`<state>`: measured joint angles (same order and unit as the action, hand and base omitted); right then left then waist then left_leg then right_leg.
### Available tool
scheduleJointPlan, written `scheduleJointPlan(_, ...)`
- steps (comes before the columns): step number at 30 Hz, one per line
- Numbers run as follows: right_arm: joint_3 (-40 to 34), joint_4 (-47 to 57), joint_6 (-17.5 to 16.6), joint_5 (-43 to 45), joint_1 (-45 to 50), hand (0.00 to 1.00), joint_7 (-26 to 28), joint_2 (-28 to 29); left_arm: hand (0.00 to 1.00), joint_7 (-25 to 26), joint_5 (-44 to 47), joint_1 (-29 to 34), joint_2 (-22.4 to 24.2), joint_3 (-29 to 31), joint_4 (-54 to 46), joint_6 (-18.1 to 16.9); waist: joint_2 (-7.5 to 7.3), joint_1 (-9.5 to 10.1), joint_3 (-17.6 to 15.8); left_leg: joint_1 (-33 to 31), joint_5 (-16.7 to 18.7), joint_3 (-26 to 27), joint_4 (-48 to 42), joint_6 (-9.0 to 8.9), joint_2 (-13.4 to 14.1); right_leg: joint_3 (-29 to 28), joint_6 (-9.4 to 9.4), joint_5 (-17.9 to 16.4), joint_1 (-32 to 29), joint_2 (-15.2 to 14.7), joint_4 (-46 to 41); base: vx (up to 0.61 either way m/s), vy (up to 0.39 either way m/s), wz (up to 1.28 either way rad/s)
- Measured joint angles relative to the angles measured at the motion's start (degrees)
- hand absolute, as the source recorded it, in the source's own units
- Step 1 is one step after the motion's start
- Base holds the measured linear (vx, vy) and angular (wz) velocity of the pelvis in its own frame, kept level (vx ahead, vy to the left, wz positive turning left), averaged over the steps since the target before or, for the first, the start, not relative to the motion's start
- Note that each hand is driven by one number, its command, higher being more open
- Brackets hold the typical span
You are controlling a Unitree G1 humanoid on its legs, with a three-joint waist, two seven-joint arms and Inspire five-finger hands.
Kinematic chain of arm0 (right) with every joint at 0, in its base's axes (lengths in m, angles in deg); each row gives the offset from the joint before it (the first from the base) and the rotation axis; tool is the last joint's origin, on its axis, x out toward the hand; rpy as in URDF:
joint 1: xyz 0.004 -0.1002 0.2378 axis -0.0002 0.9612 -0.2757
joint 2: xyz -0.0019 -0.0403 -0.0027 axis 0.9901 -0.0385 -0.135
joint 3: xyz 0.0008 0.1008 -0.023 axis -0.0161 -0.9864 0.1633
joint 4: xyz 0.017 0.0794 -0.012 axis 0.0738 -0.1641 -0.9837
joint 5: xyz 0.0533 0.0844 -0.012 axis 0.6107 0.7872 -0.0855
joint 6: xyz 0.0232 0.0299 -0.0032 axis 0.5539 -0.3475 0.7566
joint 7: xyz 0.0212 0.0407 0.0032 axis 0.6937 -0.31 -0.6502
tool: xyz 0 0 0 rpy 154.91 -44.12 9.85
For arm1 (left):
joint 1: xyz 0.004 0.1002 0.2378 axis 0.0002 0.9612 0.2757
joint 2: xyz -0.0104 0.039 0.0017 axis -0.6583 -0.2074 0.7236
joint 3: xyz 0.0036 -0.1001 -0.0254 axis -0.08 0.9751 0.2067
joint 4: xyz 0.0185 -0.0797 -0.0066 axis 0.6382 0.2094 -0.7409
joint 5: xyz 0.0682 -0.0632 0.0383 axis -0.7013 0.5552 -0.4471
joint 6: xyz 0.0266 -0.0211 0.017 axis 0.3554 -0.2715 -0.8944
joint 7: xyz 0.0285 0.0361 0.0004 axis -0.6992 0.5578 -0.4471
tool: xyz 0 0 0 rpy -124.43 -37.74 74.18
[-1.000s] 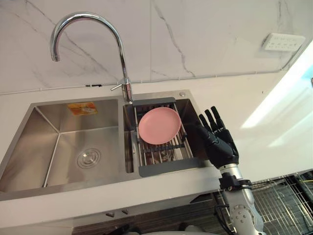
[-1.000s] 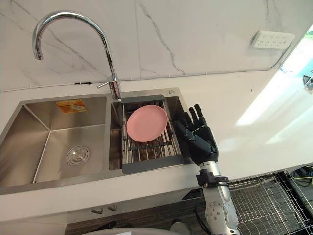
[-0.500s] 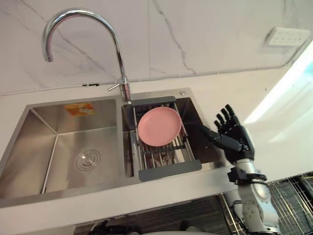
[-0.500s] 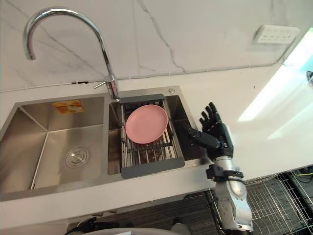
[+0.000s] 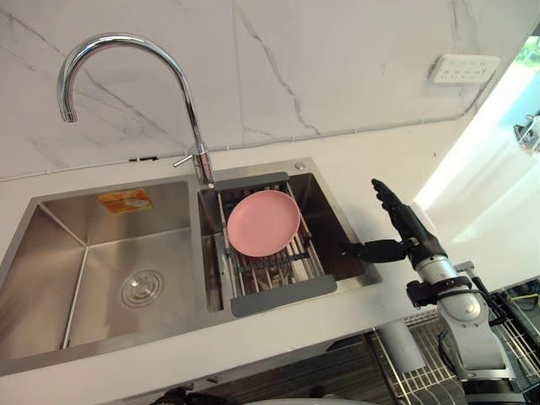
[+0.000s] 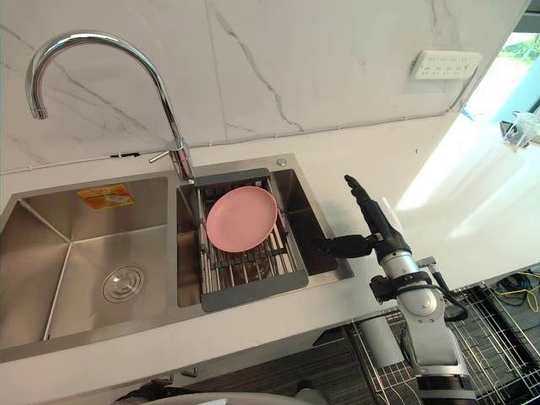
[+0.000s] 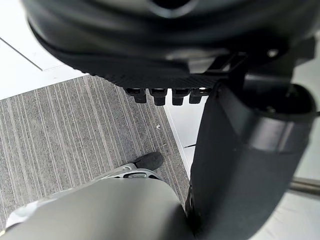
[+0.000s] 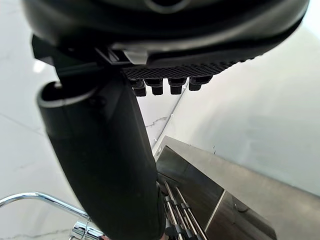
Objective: Walk over to the sink, pick up the cup, carry it to the dishwasher, place the cup inside the dishwasher, then close the dishwasher door
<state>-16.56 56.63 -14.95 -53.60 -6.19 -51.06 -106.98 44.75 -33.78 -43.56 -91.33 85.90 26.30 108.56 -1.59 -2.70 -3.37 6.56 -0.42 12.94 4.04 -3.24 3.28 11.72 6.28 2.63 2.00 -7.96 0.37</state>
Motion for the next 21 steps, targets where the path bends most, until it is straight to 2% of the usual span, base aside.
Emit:
scheduleJointPlan(4,2.4,-2.0,0.0,-0.4,-2.7,1.00,0.0,-0.5,1.00,-0.5,6.3,0.7,-0.1,0.2,0.0,2.1,-0.03,0.02,0.9,0.0,-0.7,-1.5,0.8,0.14,-0.1,1.6,-0.05,0.0,0.7,0.0,0.7,-0.01,-0.025,0.18)
scheduleJointPlan(8,3.8,-4.9,0.0,-0.8,-5.6,1.00,-0.3,-0.5,1.00,-0.8,12.6,1.7,-0.2,2.1,-0.1,2.8,-0.03,0.30,1.0,-0.1,-0.7,-2.3,0.8,0.15,-0.1,2.5,-0.04,0.1,1.2,-0.1,1.0,-0.01,-0.023,0.12)
scheduleJointPlan(14,4.8,-6.3,0.0,-1.2,-5.9,1.00,-2.1,-0.3,1.00,-0.9,16.0,2.8,-0.1,3.5,-0.2,3.3,-0.04,0.36,1.0,-0.1,-0.8,-3.7,0.8,0.05,-0.2,3.9,-0.02,0.1,2.2,-0.1,1.7,-0.01,-0.021,0.12)
scheduleJointPlan(21,5.2,-7.6,0.0,-7.9,-6.3,1.00,-3.0,-0.3,1.00,-0.6,18.7,3.6,0.2,5.6,-0.6,3.6,-0.06,0.43,1.0,-0.9,-1.4,-5.4,0.8,-0.03,-0.2,5.6,-0.02,0.1,2.4,-0.1,1.8,-0.03,-0.023,0.12)
